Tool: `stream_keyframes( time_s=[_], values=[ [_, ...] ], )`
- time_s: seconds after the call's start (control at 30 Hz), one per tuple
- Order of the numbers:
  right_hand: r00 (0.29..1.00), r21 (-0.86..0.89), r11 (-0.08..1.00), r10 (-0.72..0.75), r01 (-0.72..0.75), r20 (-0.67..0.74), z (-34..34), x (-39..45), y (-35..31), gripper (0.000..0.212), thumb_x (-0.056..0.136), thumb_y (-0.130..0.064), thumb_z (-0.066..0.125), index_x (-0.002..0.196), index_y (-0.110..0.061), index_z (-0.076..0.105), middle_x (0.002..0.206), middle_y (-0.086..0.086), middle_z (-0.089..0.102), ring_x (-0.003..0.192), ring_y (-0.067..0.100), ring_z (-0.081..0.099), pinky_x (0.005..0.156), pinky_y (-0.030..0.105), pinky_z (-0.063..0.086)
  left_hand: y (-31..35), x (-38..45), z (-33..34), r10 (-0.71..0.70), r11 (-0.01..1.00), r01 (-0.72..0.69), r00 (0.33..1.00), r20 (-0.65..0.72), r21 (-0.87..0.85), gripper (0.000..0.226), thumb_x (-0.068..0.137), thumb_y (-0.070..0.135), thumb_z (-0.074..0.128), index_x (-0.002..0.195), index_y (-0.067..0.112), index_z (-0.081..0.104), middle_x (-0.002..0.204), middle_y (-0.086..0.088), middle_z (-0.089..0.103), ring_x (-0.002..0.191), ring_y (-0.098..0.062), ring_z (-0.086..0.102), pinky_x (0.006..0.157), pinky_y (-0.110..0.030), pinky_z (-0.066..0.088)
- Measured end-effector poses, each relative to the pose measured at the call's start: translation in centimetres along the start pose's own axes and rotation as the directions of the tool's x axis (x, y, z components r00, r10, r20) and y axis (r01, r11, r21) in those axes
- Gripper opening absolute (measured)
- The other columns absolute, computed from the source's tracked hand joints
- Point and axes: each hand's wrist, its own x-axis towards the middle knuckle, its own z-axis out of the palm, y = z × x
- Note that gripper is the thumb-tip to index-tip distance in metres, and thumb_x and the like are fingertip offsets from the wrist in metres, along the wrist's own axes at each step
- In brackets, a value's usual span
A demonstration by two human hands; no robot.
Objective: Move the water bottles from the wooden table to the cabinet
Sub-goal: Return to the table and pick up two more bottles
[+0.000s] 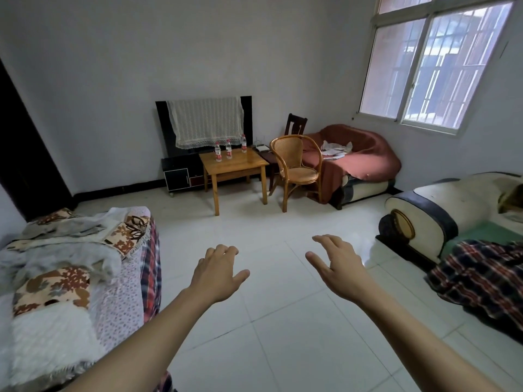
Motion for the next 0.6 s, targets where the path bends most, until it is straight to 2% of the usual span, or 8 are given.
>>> stream_keyframes(
  time_s=[0.2,0.6],
  values=[
    [1.0,-0.021,1.0,-0.006,0.006,-0.001,0.5,7.4,2.1,0.059,0.095,-0.06,0.041,0.145,-0.028,0.04,0.151,-0.004,0.039,0.14,0.019,0.031,0.109,0.044,0.035,-0.4,7.8,0.0,0.018,0.997,-0.016,1.0,-0.019,0.069,0.063,0.095,0.054,0.05,0.147,0.022,0.036,0.15,-0.001,0.039,0.134,-0.023,0.037,0.105,-0.037,0.037],
    [1.0,-0.102,0.995,-0.005,0.005,0.002,4.6,25.9,1.5,0.058,0.094,-0.059,0.042,0.144,-0.028,0.042,0.149,-0.003,0.041,0.138,0.021,0.034,0.106,0.045,0.037,-7.4,25.9,0.2,-0.031,0.998,0.029,0.999,-0.04,-0.058,0.066,0.095,0.055,0.05,0.149,0.02,0.036,0.153,0.0,0.038,0.138,-0.023,0.034,0.105,-0.038,0.04]
  ],
)
